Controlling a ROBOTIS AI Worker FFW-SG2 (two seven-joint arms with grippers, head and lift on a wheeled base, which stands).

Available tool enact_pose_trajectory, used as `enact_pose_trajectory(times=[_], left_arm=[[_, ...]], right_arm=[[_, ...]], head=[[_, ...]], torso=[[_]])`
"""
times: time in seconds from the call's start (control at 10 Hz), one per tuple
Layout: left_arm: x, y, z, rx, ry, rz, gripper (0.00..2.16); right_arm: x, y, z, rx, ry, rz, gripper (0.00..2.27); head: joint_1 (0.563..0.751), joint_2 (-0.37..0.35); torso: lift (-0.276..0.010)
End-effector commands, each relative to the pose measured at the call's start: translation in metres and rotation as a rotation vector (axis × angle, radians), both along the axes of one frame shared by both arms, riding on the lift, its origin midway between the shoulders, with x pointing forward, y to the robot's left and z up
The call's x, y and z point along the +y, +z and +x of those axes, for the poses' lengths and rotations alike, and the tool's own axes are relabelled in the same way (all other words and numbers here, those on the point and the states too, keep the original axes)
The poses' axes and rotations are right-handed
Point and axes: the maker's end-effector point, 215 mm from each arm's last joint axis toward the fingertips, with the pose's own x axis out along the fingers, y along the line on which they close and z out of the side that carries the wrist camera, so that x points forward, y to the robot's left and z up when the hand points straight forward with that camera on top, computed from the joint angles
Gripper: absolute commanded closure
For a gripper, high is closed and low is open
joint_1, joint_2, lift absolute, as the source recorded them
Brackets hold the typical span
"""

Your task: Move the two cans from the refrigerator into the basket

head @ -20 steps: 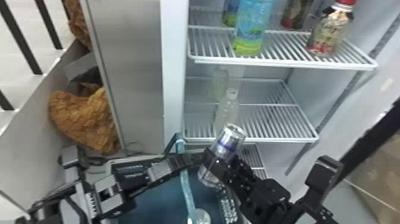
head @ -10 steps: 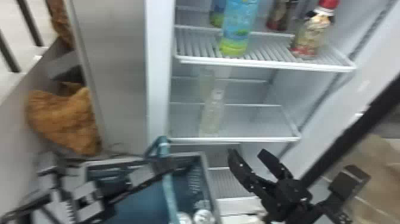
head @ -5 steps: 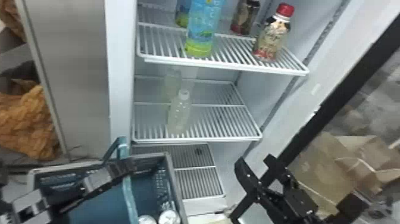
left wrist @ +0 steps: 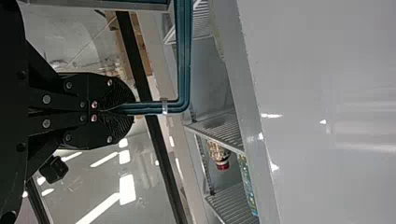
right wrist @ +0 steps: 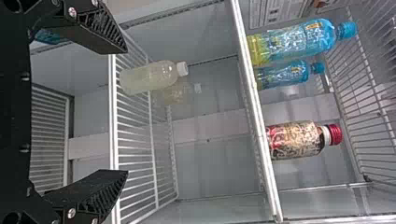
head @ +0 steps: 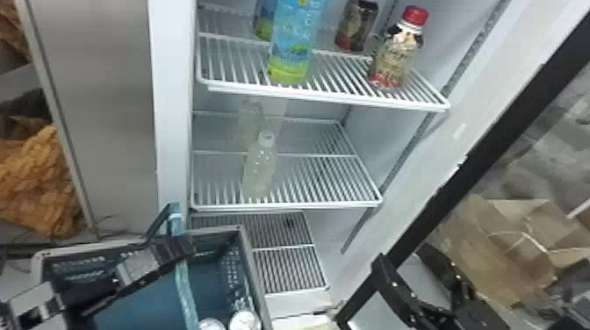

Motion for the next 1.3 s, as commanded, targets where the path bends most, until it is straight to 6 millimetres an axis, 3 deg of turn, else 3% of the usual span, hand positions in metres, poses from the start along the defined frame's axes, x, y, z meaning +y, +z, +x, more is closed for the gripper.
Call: enact_pose_trajectory(times=[0.0,0.4,1.2], left_arm=[[0.001,0.000,-0.001,0.001,0.001,0.001,1.21],[0.004,-0.001,-0.003,-0.003,0.006,0.016,1.21],[0.007,-0.001,-0.004,-0.002,0.019,0.016,1.21]], right_arm=[[-0.006,0.002,-0.009,0.002,-0.017,-0.007,0.13],[-0.017,0.008,-0.025,-0.006,-0.017,-0.045,0.14],[-0.014,0.004,-0.019,-0.017,-0.013,-0.026,0.16]], head=[[0.695,-0.350],[0.695,-0.350],[0.695,-0.350]], torso=[[-0.219],[-0.219],[-0.219]])
